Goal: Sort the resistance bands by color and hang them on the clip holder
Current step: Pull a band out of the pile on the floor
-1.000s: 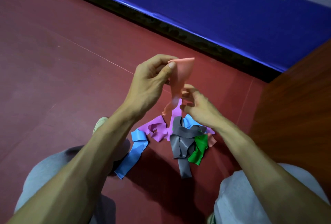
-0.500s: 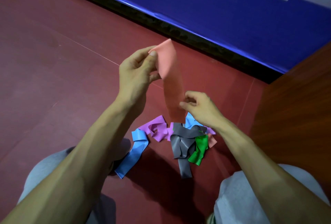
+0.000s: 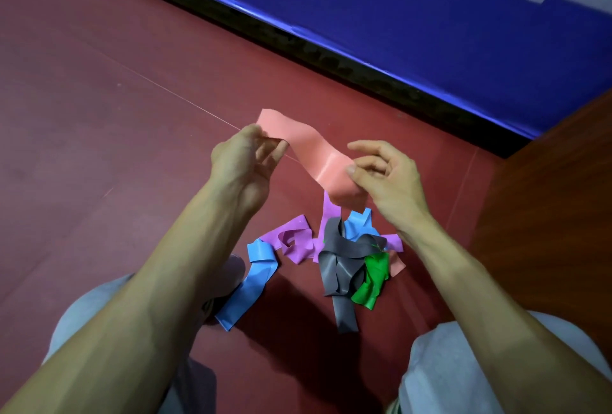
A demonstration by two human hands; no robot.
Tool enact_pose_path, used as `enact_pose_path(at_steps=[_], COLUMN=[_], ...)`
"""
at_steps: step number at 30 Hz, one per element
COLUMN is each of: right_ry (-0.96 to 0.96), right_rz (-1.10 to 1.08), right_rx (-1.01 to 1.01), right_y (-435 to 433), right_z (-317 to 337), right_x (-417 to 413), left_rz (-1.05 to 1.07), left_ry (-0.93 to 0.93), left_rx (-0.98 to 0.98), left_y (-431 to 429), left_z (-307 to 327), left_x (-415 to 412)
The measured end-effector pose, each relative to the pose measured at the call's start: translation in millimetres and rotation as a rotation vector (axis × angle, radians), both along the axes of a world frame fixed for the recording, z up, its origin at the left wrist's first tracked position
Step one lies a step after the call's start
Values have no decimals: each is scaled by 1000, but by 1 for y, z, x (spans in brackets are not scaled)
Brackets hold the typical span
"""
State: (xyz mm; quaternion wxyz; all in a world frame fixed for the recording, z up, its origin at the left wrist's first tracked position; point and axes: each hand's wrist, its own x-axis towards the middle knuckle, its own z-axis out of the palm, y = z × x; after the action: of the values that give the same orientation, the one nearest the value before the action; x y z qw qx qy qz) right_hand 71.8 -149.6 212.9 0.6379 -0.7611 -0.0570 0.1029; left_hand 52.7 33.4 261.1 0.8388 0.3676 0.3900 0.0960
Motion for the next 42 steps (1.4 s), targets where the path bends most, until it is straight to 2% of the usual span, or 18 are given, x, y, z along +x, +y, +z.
enact_pose_path(at_steps=[3, 8, 11, 13, 15, 18, 20, 23, 28, 34, 39, 42], right_ry=[-75, -149, -149, -132, -108, -94, -91, -95, -90, -153, -237, -181], right_rz=[-22, -5, 16, 12, -5, -31, -32, -22, 48, 122, 125, 217], right_rx=[-52, -120, -157, -139, -109, -75, -54, -23, -17, -100, -294, -386], right_y=[0, -5, -5, -5, -5, -7, -8, -9, -7, -5, -9, -12], right_z=[3, 4, 3, 4, 5, 5, 5, 7, 8, 6, -2, -7], right_x=[0, 1, 0, 0, 2, 4, 5, 4, 2, 0, 1, 3], left_rz=[-229, -651, -776, -875, -925, -932, -930, -911, -845, -907, -875, -860], left_ry=[57, 332, 347, 347, 340, 150, 26, -44, -12, -25, -58, -114], left_rx=[173, 600, 951, 1100, 1131, 1201, 1162, 1096, 1289, 1530, 1625, 1645], left_y=[-10, -18, -26, -29, -28, -28, -31, -33, -30, -29, -20, -11], left_z=[-2, -16, -16, -17, -18, -15, -11, -12, -21, -18, -16, -15], left_x=[-1, -4, -10, -13, -14, -13, -14, -17, -15, -19, -17, -13])
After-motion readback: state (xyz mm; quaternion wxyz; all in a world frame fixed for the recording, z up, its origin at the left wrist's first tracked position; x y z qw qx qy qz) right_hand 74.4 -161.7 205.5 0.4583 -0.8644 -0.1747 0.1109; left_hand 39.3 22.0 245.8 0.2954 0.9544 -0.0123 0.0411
